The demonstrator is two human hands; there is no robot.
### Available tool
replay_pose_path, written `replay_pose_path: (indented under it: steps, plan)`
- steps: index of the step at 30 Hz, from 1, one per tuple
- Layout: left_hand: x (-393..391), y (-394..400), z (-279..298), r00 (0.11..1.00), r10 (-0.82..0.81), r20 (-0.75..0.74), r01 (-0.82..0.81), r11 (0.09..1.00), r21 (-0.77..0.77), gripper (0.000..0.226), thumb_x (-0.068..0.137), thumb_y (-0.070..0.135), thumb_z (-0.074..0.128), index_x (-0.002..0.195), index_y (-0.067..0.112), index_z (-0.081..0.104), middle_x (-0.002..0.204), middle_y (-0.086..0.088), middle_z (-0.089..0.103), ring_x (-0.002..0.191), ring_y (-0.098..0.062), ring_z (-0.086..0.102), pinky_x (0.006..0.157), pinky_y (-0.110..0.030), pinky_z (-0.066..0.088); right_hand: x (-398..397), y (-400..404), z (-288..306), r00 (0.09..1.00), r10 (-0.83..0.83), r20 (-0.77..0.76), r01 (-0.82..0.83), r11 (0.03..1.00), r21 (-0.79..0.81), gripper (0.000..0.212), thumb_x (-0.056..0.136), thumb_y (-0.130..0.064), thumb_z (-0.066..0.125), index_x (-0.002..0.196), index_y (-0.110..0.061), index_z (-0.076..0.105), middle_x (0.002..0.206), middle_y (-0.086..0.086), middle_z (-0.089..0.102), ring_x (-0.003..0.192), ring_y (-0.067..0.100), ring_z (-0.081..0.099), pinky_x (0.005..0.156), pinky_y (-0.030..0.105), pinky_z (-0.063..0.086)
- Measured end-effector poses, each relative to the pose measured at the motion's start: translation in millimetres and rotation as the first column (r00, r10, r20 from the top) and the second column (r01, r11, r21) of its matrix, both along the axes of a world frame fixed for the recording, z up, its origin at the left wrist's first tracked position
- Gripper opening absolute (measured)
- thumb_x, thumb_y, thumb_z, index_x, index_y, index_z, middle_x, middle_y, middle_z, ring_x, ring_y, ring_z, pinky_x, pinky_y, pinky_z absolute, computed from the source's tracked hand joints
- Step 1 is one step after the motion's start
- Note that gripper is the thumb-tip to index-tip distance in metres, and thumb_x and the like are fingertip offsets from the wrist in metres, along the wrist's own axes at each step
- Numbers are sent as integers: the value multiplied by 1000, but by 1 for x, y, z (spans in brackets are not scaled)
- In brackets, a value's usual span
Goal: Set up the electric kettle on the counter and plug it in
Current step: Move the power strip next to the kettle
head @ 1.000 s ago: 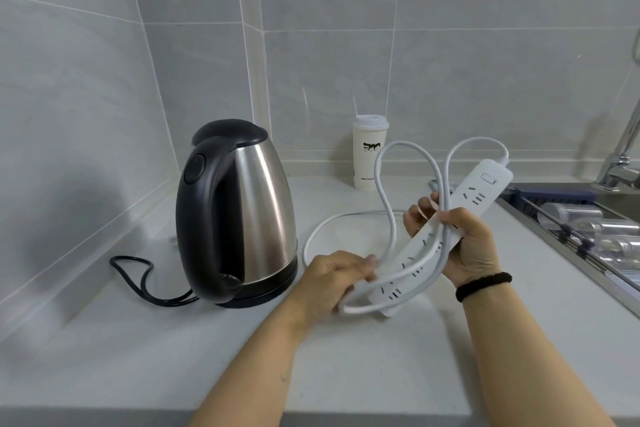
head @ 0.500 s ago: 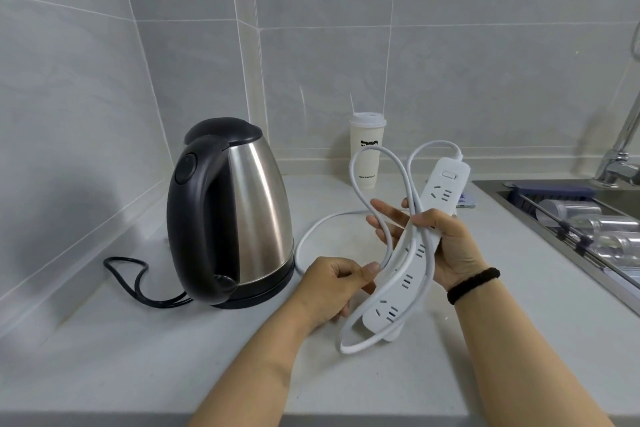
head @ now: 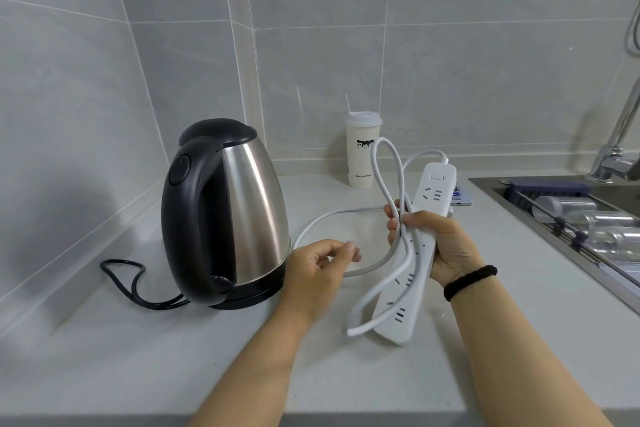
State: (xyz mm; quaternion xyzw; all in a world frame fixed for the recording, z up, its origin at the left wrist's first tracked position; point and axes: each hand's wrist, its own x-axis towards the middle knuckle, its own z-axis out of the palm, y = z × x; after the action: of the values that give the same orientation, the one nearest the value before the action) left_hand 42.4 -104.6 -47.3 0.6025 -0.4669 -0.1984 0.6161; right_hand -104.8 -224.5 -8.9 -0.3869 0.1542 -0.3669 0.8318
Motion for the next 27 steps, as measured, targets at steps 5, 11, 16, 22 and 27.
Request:
replay_pose_path:
  steps: [5,11,16,22,27]
  plan:
    - [5,-3,-7,944,235,232,-208,969,-132,15,84,18,59,92,23,71,98,13,67,89,-1,57,69,-7,39,0,-3,-3,998,-65,9,64,996,64,20,85,7,48,101,-1,55,79,10,67,59,18,61,59,28,57]
    - [-2,18,-2,830,377,410,-211,894,-394,27,83,6,54,107,14,63,106,6,59,94,-8,57,83,-14,41,1,-8,-9,994,-109,-20,111,984,140,11,81,2,56,92,-1,59,79,8,65,63,18,61,59,28,57]
    - [-6,64,3,755,539,374,-193,727,-659,20,82,3,55,101,-2,61,97,-9,61,85,-14,58,76,-20,45,1,-13,-14,995,-102,-15,103,975,199,22,73,0,61,95,-2,59,79,8,67,63,17,62,61,27,57]
    - [21,97,5,733,657,177,-338,578,-743,40,76,14,63,112,13,46,107,-1,50,80,-27,52,70,-34,40,3,-19,-20,993,-117,-26,120,973,197,24,76,1,60,99,-5,56,82,8,66,66,17,62,61,28,57]
    - [58,111,-11,680,719,148,-523,616,-589,80,68,30,70,127,-6,29,125,-9,34,102,-30,45,84,-45,41,7,-16,-24,999,-48,-5,48,982,183,53,58,-1,75,105,-7,54,83,7,65,67,17,63,64,29,57]
